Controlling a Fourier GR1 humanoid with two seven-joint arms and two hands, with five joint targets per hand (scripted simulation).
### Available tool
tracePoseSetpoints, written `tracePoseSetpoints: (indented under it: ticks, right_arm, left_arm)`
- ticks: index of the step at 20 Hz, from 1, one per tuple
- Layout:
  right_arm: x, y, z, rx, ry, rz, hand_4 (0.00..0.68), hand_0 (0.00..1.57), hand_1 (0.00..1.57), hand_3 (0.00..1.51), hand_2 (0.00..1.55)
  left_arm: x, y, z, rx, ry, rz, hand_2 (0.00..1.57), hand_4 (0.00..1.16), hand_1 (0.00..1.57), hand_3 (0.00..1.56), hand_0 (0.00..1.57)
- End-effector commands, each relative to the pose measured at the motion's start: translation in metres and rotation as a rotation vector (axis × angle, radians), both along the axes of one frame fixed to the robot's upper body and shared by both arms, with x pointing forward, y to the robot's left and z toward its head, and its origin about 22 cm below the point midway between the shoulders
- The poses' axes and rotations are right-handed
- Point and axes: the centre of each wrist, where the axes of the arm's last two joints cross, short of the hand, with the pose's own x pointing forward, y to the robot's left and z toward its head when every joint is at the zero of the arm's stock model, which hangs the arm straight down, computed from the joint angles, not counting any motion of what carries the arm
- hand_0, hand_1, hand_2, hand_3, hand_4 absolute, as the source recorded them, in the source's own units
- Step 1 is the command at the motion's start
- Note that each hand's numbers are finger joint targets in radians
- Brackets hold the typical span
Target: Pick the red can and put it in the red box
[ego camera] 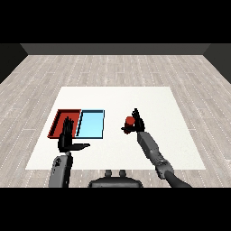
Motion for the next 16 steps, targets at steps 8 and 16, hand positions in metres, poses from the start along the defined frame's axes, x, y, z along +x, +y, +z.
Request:
tracePoseSetpoints:
  ticks: [8,16]
  right_arm:
    - [-0.001,-0.006,-0.001,-0.021,0.050,-0.019,0.000,0.00,0.00,0.00,0.00]
    - [0.011,0.007,0.016,-0.088,0.032,-0.066,0.667,1.50,1.50,1.44,1.47]
  left_arm:
    - [0.012,-0.005,0.014,-0.007,0.005,-0.010,0.00,0.00,0.00,0.00,0.00]
    - [0.010,0.003,0.007,0.004,-0.005,-0.003,0.00,0.00,0.00,0.00,0.00]
